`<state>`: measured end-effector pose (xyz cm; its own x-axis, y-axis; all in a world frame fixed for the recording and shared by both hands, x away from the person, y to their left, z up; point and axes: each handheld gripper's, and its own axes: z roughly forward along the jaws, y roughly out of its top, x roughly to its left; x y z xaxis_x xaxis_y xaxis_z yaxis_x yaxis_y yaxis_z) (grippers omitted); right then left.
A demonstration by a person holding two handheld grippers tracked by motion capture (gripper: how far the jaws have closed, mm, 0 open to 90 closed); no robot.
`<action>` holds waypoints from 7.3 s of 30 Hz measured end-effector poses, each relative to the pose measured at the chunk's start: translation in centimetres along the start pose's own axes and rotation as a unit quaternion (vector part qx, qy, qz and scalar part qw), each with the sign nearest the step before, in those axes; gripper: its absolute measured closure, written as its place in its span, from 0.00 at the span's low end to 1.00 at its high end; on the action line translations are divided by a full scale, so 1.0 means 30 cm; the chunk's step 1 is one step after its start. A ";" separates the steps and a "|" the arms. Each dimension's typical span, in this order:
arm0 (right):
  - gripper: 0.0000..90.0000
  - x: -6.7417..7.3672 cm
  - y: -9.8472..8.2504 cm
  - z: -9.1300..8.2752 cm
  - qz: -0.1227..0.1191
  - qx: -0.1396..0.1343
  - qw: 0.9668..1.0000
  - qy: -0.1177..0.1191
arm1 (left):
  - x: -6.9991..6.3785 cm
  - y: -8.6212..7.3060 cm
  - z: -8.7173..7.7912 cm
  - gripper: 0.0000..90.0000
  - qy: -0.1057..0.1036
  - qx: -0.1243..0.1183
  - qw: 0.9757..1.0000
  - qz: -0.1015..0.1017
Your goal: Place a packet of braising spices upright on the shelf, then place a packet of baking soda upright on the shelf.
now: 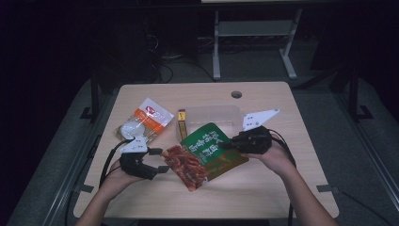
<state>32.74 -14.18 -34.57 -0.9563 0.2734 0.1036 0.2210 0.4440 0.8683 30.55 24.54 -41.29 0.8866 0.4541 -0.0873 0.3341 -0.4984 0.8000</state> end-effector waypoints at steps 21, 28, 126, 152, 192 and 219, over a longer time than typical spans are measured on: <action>1.00 -0.023 0.082 -0.222 -0.008 -0.022 0.997 -0.068 | 0.009 -0.007 0.006 0.26 -0.002 0.011 1.000 -0.001; 1.00 -0.050 0.101 -0.283 0.000 -0.036 0.995 -0.098 | 0.002 -0.005 0.019 0.22 -0.005 0.017 1.000 0.006; 0.86 -0.347 0.252 -0.059 0.091 0.062 0.969 -0.223 | -0.027 -0.016 0.075 0.19 -0.024 0.051 0.998 0.025; 0.29 -0.224 0.110 -0.232 0.091 0.003 0.967 -0.239 | -0.018 0.003 0.063 0.15 -0.022 0.055 0.998 0.011; 0.26 0.030 -0.294 0.085 0.055 0.093 0.988 -0.110 | -0.037 -0.072 0.080 0.15 -0.012 0.077 0.997 0.027; 0.26 0.038 -0.308 0.125 0.049 0.119 0.987 -0.097 | 0.217 -0.023 -0.060 0.17 0.136 0.062 0.988 -0.030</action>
<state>30.31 -14.78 -44.30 -0.8790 0.4722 0.0666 0.3712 0.5898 0.7172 35.52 29.17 -41.35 0.7508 0.6591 0.0435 0.4353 -0.5432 0.7180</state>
